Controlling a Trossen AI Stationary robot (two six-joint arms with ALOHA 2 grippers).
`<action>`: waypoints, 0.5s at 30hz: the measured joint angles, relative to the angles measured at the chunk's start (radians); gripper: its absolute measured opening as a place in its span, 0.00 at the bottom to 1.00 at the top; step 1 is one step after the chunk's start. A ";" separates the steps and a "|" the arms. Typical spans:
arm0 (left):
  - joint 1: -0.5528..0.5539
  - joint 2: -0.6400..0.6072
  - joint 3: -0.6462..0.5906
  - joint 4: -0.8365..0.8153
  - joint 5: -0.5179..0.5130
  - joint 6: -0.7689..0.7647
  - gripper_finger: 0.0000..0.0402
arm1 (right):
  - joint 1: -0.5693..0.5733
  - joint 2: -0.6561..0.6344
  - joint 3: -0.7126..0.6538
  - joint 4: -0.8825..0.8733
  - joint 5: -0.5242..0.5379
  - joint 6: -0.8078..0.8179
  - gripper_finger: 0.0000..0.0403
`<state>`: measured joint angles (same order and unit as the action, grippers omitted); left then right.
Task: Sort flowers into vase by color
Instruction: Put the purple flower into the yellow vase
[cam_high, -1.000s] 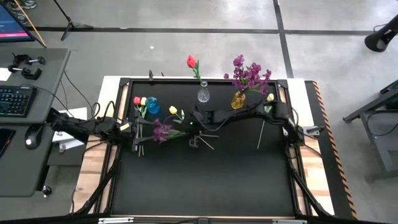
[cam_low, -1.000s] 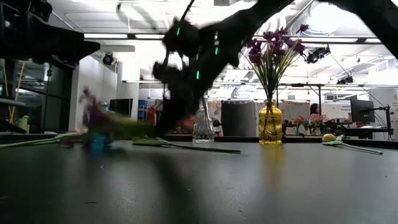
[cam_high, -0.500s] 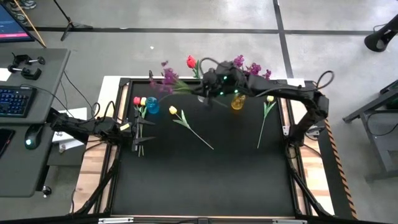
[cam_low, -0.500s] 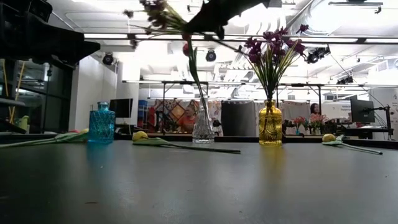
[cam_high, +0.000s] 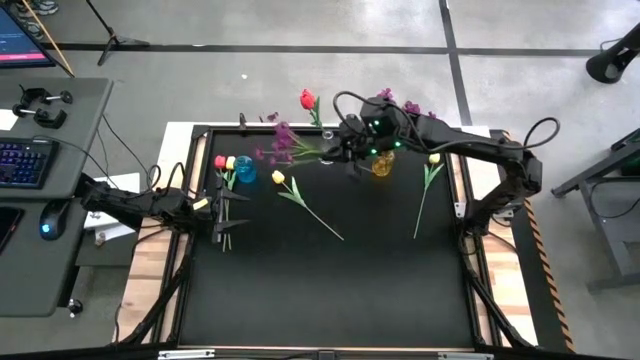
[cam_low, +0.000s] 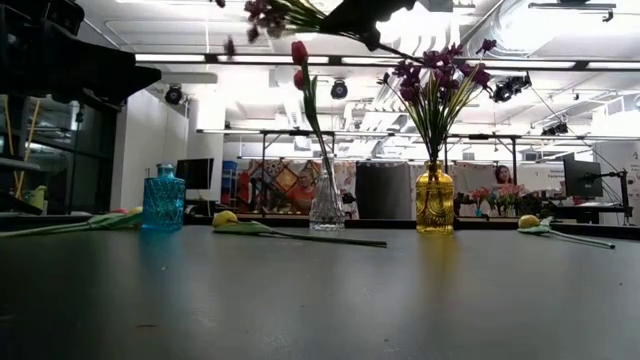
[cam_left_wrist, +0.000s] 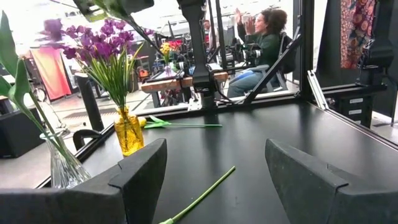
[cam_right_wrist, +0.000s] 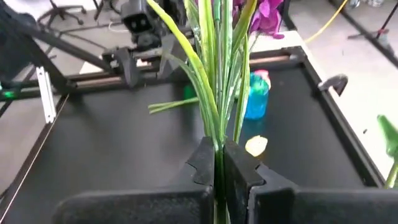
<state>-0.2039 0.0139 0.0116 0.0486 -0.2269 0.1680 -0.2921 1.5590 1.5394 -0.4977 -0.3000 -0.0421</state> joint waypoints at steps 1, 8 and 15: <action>0.000 0.000 0.000 0.000 0.000 0.000 0.65 | 0.003 -0.004 0.000 -0.013 0.000 -0.001 0.00; 0.000 0.000 0.000 0.000 0.000 0.000 0.65 | 0.028 -0.082 -0.088 -0.018 0.001 0.020 0.00; 0.000 0.000 0.000 0.000 0.000 0.000 0.65 | 0.069 -0.348 -0.617 0.449 0.046 0.308 0.00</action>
<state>-0.2039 0.0139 0.0116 0.0487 -0.2272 0.1680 -0.2228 1.2112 0.9227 -0.0486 -0.2537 0.2655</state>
